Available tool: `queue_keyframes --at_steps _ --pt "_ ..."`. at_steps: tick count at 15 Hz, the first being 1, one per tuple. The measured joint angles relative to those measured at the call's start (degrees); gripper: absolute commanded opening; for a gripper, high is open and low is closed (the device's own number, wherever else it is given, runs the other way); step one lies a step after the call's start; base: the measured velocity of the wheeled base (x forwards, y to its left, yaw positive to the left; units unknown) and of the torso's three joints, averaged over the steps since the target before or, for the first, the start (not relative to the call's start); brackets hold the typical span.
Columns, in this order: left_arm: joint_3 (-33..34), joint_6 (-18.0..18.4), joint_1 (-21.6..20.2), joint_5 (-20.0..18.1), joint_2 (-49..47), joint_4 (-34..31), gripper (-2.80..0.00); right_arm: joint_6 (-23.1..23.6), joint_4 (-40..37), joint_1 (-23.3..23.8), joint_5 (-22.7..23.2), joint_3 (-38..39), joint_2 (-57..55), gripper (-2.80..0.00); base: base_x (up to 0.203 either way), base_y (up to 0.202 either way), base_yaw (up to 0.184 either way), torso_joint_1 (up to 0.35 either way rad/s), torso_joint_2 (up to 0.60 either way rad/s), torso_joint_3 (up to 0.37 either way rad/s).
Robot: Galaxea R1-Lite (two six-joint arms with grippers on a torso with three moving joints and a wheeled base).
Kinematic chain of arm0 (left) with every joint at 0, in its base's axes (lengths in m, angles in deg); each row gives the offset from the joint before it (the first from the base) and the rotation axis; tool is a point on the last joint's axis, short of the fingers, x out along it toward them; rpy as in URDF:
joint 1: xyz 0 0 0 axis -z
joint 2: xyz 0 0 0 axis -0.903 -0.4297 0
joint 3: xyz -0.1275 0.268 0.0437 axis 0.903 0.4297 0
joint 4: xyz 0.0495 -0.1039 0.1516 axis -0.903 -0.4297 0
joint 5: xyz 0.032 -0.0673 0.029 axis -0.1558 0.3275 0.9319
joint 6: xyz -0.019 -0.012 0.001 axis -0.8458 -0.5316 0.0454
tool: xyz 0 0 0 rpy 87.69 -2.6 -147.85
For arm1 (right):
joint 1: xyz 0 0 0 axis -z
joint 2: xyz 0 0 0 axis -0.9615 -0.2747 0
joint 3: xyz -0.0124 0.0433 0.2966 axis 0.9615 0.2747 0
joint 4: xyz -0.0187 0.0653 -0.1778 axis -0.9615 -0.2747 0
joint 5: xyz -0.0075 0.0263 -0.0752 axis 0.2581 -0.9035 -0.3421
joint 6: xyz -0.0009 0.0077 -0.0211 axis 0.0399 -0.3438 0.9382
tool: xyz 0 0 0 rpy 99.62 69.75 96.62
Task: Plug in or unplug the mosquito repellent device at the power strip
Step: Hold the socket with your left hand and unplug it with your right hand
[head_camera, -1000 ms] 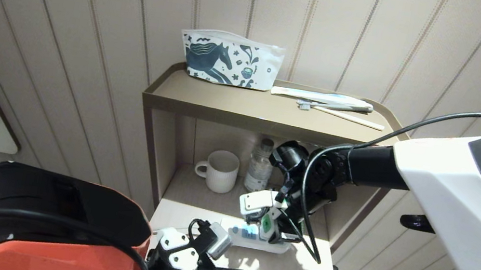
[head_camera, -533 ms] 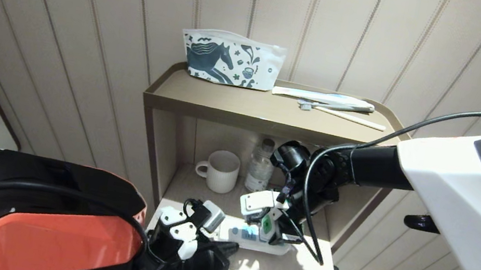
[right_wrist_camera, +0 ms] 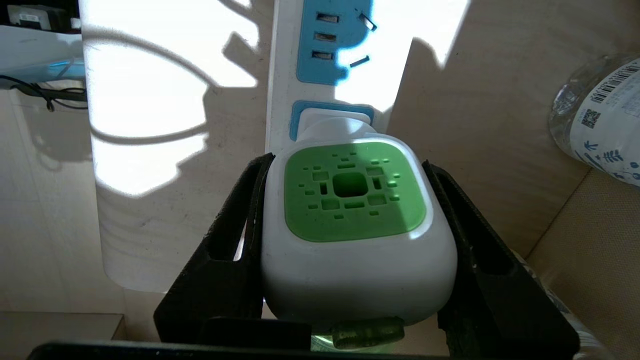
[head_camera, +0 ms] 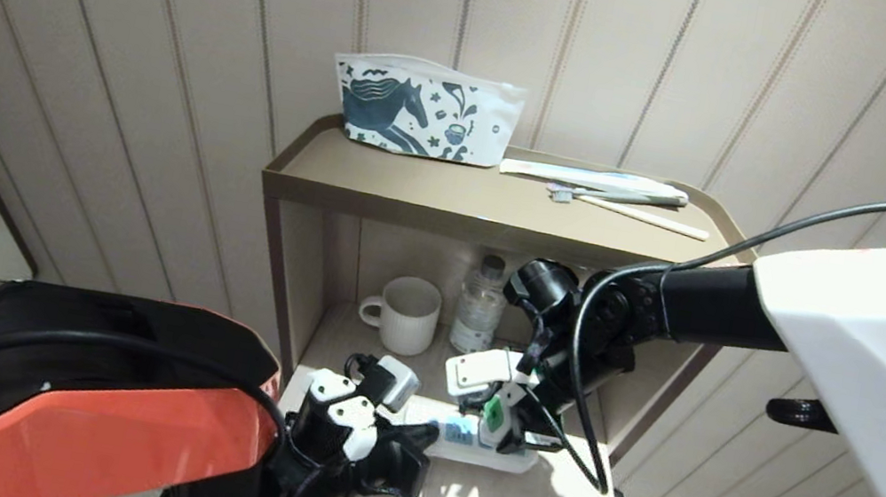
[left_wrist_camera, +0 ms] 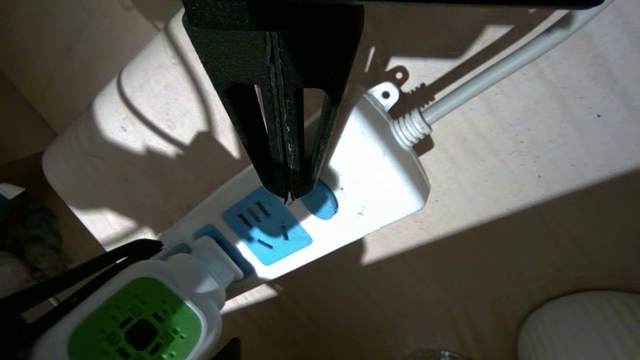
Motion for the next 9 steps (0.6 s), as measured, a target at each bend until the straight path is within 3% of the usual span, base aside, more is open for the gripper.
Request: queue_keyframes --at_steps 9 --pt "-0.80 1.69 -1.15 0.82 -1.88 0.38 -2.80 -0.16 -0.17 -0.50 1.62 3.08 2.87 -2.80 0.000 0.000 0.000 0.000 0.00 0.000"
